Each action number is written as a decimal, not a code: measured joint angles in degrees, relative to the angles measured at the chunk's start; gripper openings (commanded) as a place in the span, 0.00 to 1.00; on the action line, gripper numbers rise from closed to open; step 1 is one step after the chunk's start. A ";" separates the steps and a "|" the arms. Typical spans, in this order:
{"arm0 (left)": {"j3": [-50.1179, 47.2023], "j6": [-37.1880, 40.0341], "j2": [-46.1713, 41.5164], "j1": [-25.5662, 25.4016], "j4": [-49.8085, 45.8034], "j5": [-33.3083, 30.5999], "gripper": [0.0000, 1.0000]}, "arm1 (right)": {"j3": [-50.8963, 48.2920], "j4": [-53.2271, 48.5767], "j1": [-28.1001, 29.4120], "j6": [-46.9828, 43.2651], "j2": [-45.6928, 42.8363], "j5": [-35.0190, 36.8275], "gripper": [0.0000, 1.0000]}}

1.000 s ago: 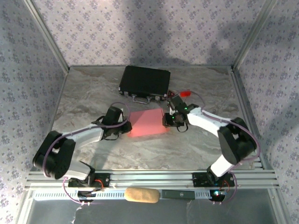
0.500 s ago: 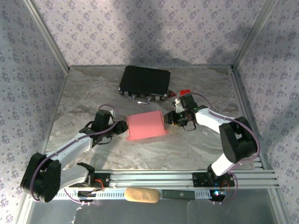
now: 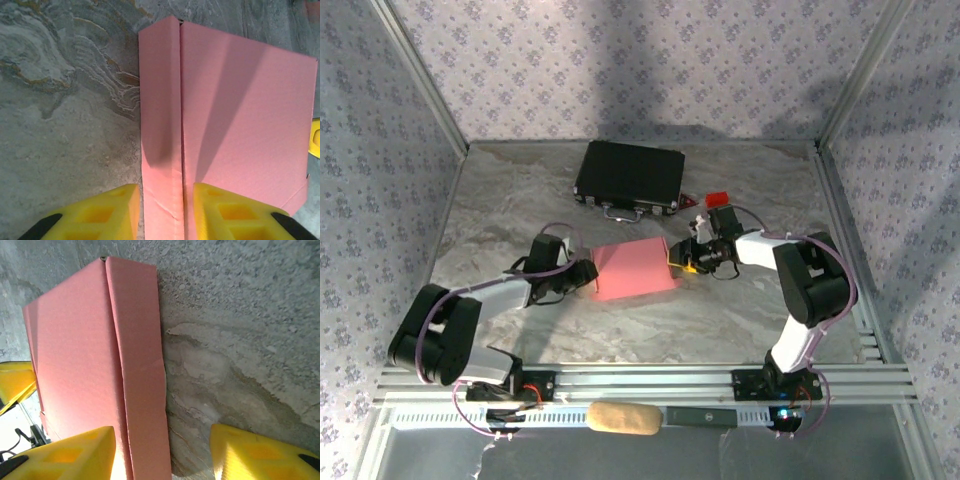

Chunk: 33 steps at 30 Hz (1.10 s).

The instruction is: Fold the paper box

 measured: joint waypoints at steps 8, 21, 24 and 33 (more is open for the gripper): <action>-1.66 -0.33 1.31 0.22 6.43 1.22 0.14 | -0.09 0.94 -0.11 1.07 0.46 -1.29 0.56; -4.33 -0.33 2.19 1.40 12.76 1.88 0.06 | -1.62 6.99 1.75 3.26 1.09 -6.54 0.58; -5.46 -0.35 1.57 1.99 13.90 1.88 0.06 | -1.70 7.39 2.47 3.76 1.09 -7.30 0.58; -6.03 -0.33 0.94 2.58 14.14 1.88 0.06 | -2.36 12.87 4.94 8.48 1.84 -8.81 0.52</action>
